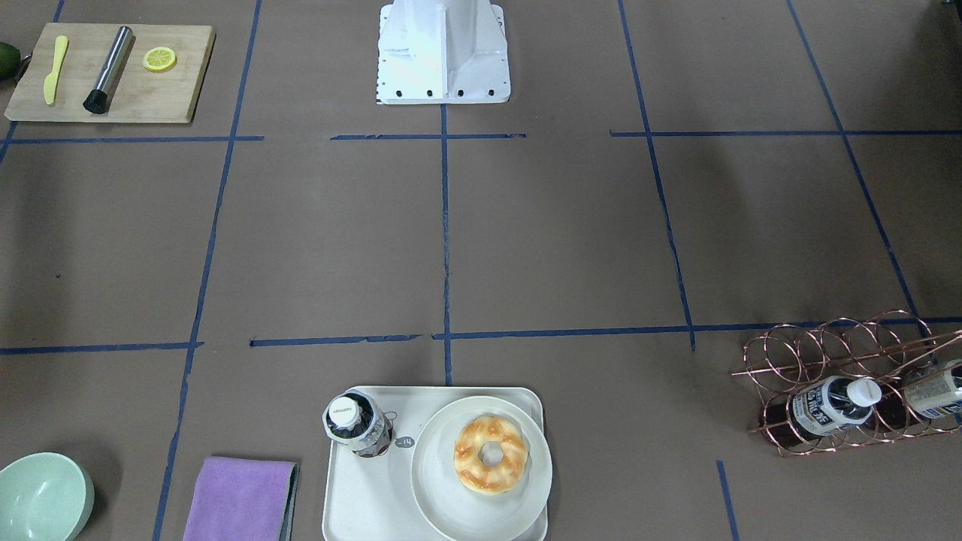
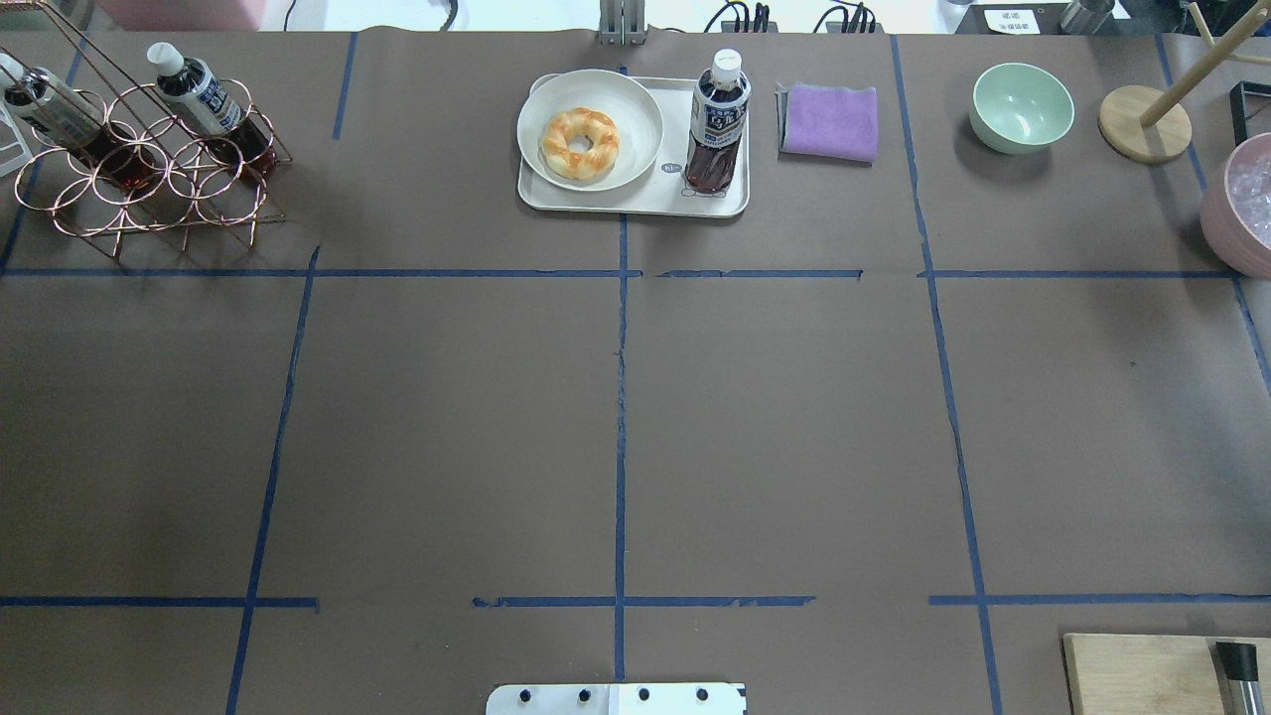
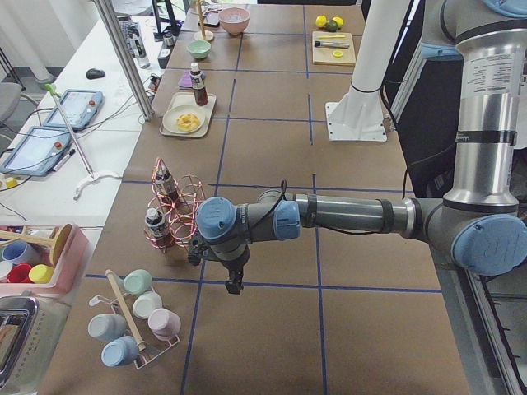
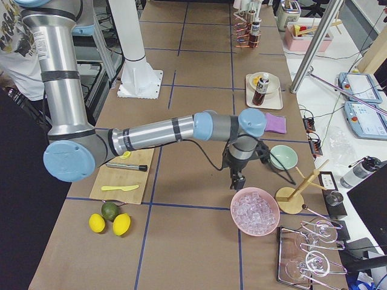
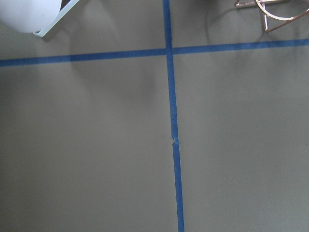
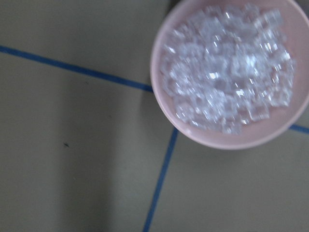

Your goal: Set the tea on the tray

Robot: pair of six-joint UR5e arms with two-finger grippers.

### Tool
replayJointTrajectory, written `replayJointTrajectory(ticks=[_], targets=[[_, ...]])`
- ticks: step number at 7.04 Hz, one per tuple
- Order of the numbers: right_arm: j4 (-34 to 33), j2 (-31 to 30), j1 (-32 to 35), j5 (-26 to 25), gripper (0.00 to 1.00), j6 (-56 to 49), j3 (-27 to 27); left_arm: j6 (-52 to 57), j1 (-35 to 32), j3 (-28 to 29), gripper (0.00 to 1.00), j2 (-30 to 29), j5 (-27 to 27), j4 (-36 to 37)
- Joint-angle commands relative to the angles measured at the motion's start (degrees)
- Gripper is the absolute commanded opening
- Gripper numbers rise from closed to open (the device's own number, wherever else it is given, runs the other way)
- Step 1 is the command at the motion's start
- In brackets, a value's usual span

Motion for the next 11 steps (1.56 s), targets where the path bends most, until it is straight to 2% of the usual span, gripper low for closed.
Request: replayJointTrajectory(ticks=[1,2,4,5,11], targets=[[1.6,-8.0,4.3,0.0,1.0,-0.5,-0.2,-0.5,0.0,0.1,1.0,0.3,-0.4,-0.7],[1.7,-8.1,4.3,0.3,1.0,3.5,0.5,-0.1,-0.1,-0.8,1.0,0.3,-0.3,-0.8],[6.5,-8.8,4.3,0.6,1.0,4.2,-0.4,-0.2,-0.1,-1.0,1.0,2.4,0.3,-0.6],[6.9,-9.1,4.3,0.6,1.0,4.2,-0.3,-0.2,0.0,-2.5,1.0,4.1,0.3,-0.7],[6.9,-9.3,4.3,0.8,1.0,4.2,-0.3,-0.2,-0.1,-2.6,1.0,4.5,0.3,-0.7]])
